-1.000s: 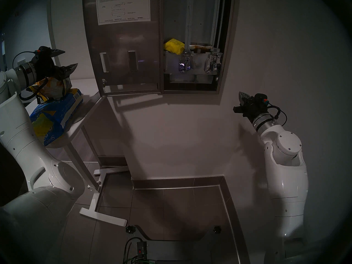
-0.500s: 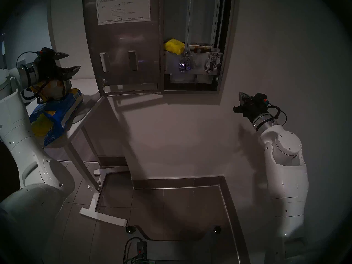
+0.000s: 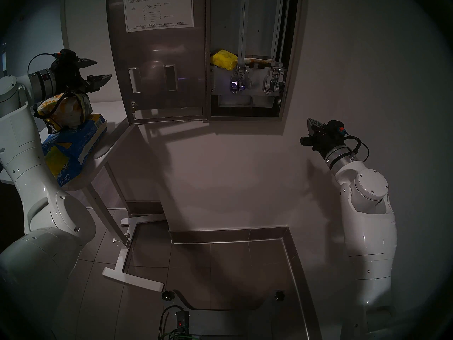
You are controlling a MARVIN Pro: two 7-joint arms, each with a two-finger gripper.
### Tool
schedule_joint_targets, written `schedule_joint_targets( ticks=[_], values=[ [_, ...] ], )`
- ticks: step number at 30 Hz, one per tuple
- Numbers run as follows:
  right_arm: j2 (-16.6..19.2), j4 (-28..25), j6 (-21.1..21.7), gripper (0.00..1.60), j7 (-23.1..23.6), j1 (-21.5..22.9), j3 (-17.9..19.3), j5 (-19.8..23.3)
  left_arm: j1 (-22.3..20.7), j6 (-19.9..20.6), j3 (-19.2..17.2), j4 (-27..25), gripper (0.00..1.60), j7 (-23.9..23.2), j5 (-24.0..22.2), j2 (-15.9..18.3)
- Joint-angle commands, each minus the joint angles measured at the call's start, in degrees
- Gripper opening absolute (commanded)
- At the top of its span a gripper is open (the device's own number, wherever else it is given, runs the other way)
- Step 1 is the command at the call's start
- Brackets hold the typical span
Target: Open the dispenser door, put the pads inside, close the door
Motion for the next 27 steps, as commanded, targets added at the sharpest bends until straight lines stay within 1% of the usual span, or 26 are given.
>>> schedule_joint_targets(
  ticks=[1,6,9,20,27],
  values=[
    [0.37,-2.01,-0.62,0.25,0.01,1.29,0.13,-0.07,-5.00,1.66,1.26,1.44,1.60,2.24,0.34,0.20],
    [0.42,-2.00,-0.62,0.25,-0.03,1.28,0.10,-0.02,-6.21,2.57,1.63,3.01,1.60,3.56,0.29,-0.04],
    [0.46,-1.99,-0.63,0.25,-0.07,1.28,0.07,0.02,-7.14,2.97,2.50,4.03,1.60,4.49,0.25,-0.15],
    [0.56,-1.99,-0.63,0.25,-0.17,1.26,0.01,0.12,-9.35,3.15,4.23,7.12,1.60,7.05,-0.02,-0.85],
    [0.64,-1.98,-0.64,0.25,-0.24,1.24,-0.04,0.20,-10.51,3.24,5.32,7.85,1.60,8.05,-0.19,-1.13]
  ],
)
